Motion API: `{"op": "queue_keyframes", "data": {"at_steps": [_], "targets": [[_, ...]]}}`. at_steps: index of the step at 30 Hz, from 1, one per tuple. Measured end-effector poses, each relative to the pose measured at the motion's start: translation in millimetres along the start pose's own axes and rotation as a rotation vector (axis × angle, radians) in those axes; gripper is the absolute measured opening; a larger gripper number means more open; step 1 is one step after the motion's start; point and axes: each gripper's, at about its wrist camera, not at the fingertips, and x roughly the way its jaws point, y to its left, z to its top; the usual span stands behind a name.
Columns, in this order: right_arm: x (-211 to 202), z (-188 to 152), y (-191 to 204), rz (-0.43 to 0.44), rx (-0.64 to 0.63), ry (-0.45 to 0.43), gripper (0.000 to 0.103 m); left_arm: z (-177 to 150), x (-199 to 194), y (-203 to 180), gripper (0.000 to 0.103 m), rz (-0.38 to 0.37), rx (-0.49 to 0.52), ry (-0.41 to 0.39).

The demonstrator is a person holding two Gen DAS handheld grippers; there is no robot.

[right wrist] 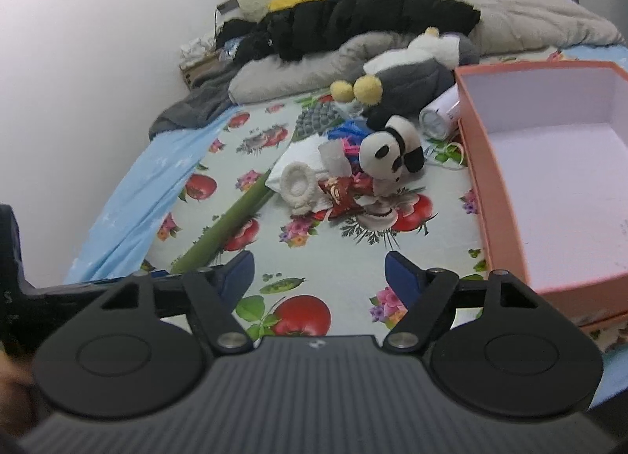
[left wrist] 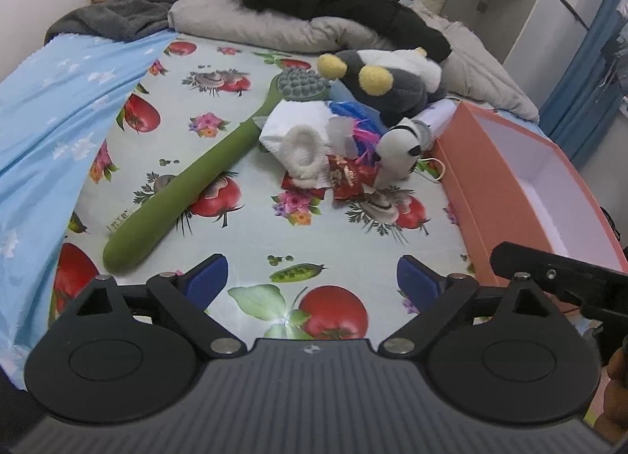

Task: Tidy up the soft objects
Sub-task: 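Grasp the red snack packet with the right gripper while the left gripper approaches the white hair tie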

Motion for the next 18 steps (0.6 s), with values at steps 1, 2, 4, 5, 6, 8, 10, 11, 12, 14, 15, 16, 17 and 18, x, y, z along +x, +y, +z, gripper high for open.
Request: {"op": "queue_keyframes", "data": {"at_steps": [1,2,4,5,6,8,10,11,12,14,15,16,17,18], "targets": [[6,3,-3,0.014,0.021,0.007,0.076,1,4,2,0.093,0.000,-0.004,0.003],[10,5,-5,0.025,0.040,0.006,0.076,2,9,4,0.092,0.001,-0.008,0.009],[20,11,-6,0.037,0.043,0.011,0.076,5,19,8,0.089,0.006,-0.018,0.017],[25,13,-6,0.045,0.038,0.014,0.076,5,22,10,0.086,0.007,-0.024,0.020],[31,16,-6,0.054,0.035,0.025,0.077,7,27,12,0.084,0.006,-0.031,0.023],[44,22,-8,0.047,0.041,0.038,0.078,10,36,15,0.079,0.002,-0.045,0.027],[56,27,-12,0.035,0.042,0.050,0.078,14,46,18,0.074,-0.005,-0.052,0.030],[64,30,-14,0.029,0.046,0.059,0.078,17,52,18,0.071,-0.008,-0.051,0.030],[72,33,-16,0.020,0.052,0.076,0.078,19,58,19,0.070,-0.011,-0.050,0.033],[88,38,-22,0.006,0.070,0.096,0.078,24,71,21,0.065,-0.018,-0.060,0.038],[95,41,-24,0.012,0.077,0.105,0.078,27,78,22,0.063,-0.024,-0.065,0.041],[103,44,-27,0.021,0.088,0.114,0.078,30,84,23,0.061,-0.029,-0.067,0.045],[110,47,-29,0.025,0.097,0.117,0.076,33,92,24,0.059,-0.033,-0.068,0.049],[117,49,-31,0.019,0.105,0.120,0.074,35,99,24,0.059,-0.036,-0.065,0.053]]}}
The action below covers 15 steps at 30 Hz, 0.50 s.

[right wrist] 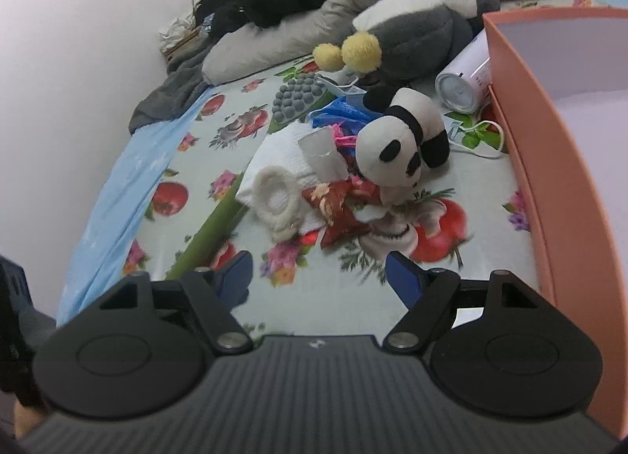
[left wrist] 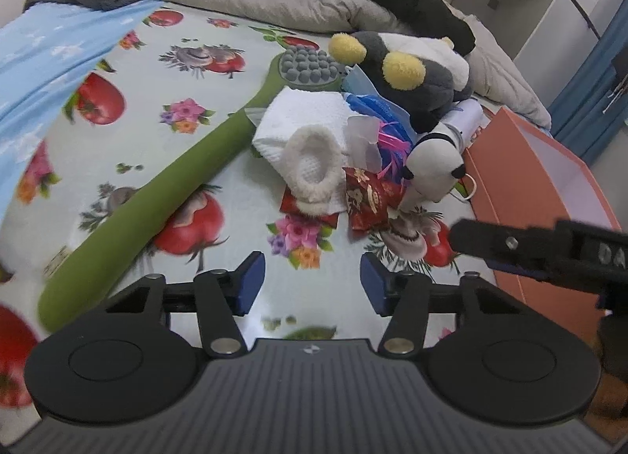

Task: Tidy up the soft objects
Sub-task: 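Grasp the red snack packet with the right gripper while the left gripper approaches the white hair tie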

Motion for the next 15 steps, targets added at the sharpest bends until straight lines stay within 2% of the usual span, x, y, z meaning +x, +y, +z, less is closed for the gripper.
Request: {"op": "queue_keyframes", "data": {"at_steps": [4,6,15], "targets": [[28,14,-5,-0.011,0.020,0.013,0.067,11,26,2,0.053,-0.012,0.015,0.007],[41,19,-9,-0.007,0.032,0.027,0.060,15,37,3,0.049,-0.016,0.016,0.009],[90,32,-19,0.003,0.069,0.092,0.053,32,76,5,0.045,-0.057,-0.002,-0.006]]}}
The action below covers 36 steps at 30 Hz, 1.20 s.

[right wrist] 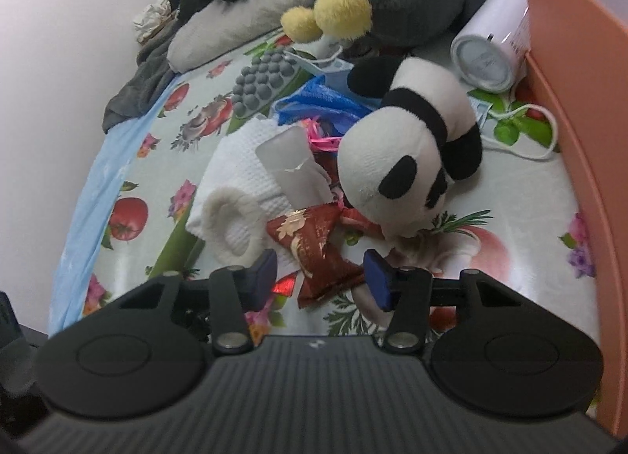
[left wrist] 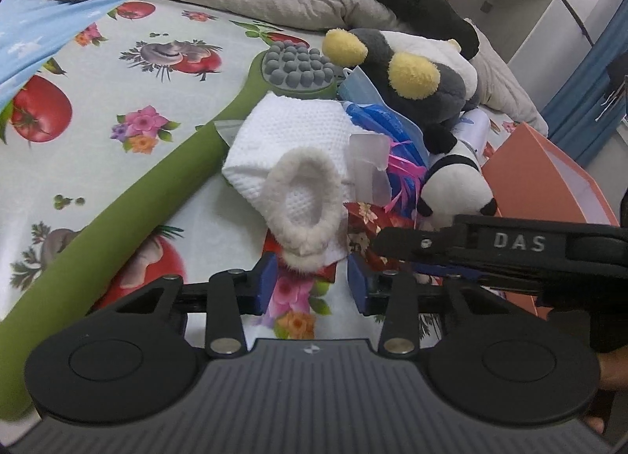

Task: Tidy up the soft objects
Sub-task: 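Grasp the red snack packet with the right gripper while the left gripper approaches the white hair tie, then grasp the white fuzzy hair tie with the left gripper and lift it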

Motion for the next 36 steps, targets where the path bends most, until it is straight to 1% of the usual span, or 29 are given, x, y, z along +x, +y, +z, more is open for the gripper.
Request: {"op": "queue_keyframes", "data": {"at_steps": [1,3,4,5,6,8,10,11,12,13,14,19,24,29,33,34,36], "targets": [[4,1,0,0.000,0.002,0.002,0.052,0,2,1,0.045,-0.002,-0.003,-0.001],[10,2,-1,0.000,0.007,0.008,0.046,0,8,0,0.045,-0.004,0.005,-0.001],[13,2,-1,0.005,0.009,0.011,0.046,1,11,0,0.045,0.006,0.014,0.001],[15,3,-2,0.012,0.011,0.012,0.045,0,14,-1,0.042,0.010,0.026,0.000],[17,3,-3,0.017,0.012,0.015,0.041,0,16,-2,0.039,0.011,0.038,-0.006],[19,5,-3,0.042,0.015,0.022,0.034,0,18,-3,0.025,0.017,0.046,-0.013],[18,5,0,0.039,0.002,0.018,0.033,0,21,-3,0.021,0.018,0.040,-0.010],[17,5,1,0.036,0.001,0.020,0.029,0,20,-3,0.013,0.019,0.038,-0.013],[16,5,2,0.041,-0.002,0.021,0.027,0,19,-3,0.011,0.018,0.036,-0.021],[13,4,2,0.042,-0.004,0.020,0.027,0,16,-3,0.008,0.016,0.034,-0.029],[11,4,2,0.041,-0.004,0.016,0.027,-1,14,-4,0.007,0.016,0.033,-0.034],[-6,-2,3,0.036,-0.016,-0.001,0.027,-5,-5,-9,0.004,0.014,0.034,-0.058],[-30,-16,4,0.030,-0.024,-0.016,0.027,-14,-29,-15,0.003,-0.003,0.022,-0.069],[-53,-40,6,-0.020,-0.068,-0.036,0.027,-32,-52,-19,0.003,-0.008,0.014,-0.074],[-64,-57,1,-0.053,-0.071,-0.037,0.027,-38,-59,-15,0.004,-0.007,-0.004,-0.082],[-66,-61,0,-0.063,-0.072,-0.039,0.027,-38,-59,-13,0.005,-0.007,-0.012,-0.084],[-70,-66,-4,-0.074,-0.067,-0.042,0.027,-35,-56,-11,0.016,-0.001,-0.015,-0.089]]}}
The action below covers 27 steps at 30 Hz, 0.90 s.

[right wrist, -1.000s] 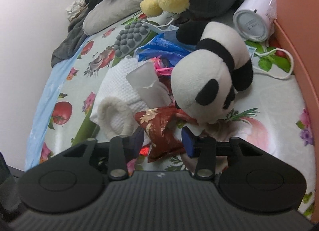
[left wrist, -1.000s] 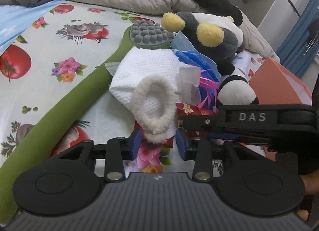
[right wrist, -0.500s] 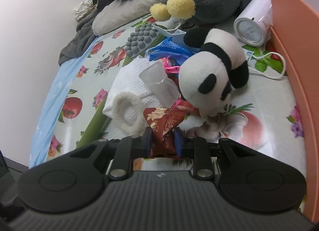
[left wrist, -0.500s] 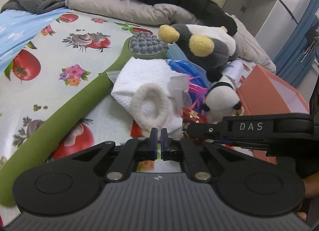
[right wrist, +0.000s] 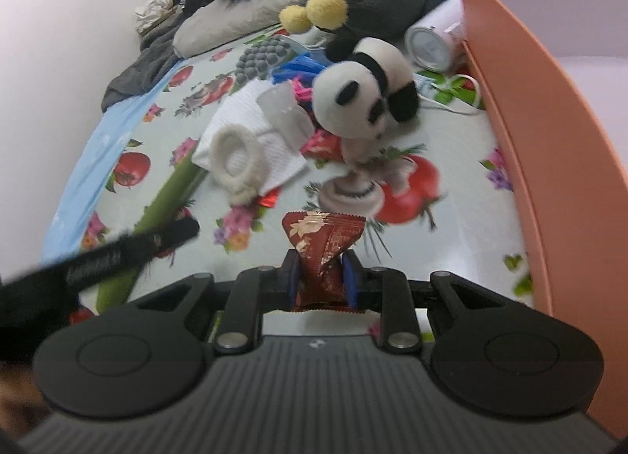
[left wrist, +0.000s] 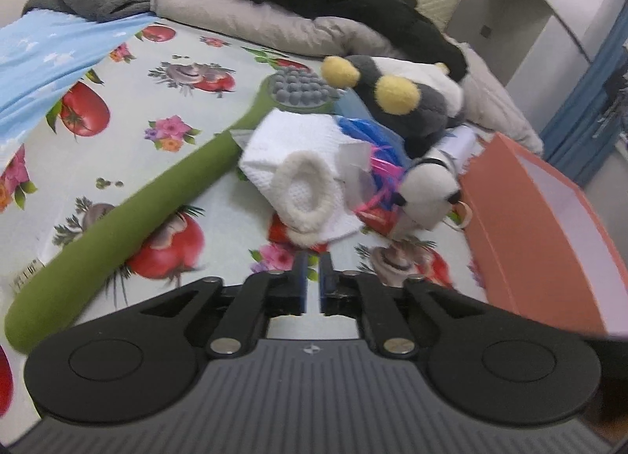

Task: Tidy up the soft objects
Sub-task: 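Grasp the white fuzzy hair tie with the left gripper and lift it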

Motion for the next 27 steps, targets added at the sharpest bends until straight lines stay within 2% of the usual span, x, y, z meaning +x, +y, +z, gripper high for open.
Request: {"op": "queue_keyframes", "data": {"at_steps": [1,2,3,6,14,19,27], "targets": [[-1,-2,-2,-0.005,0.005,0.000,0.027,2,3,1,0.030,0.015,-0.001,-0.001],[-2,-4,-3,-0.008,0.009,0.000,0.027,5,7,1,0.038,0.031,-0.002,-0.001],[-3,-5,-4,-0.009,0.011,0.000,0.027,7,10,3,0.039,0.040,-0.005,-0.005],[-4,-6,-6,-0.015,0.003,-0.002,0.027,14,22,3,0.039,0.059,0.007,-0.021],[3,-5,-15,-0.026,-0.001,0.000,0.027,21,63,-7,0.039,0.105,0.051,-0.005],[6,-5,-20,-0.032,0.007,0.006,0.027,20,86,-12,0.039,0.138,0.071,0.039],[3,-4,-16,-0.025,-0.013,-0.006,0.027,17,77,-20,0.036,0.140,0.097,-0.011]]}}
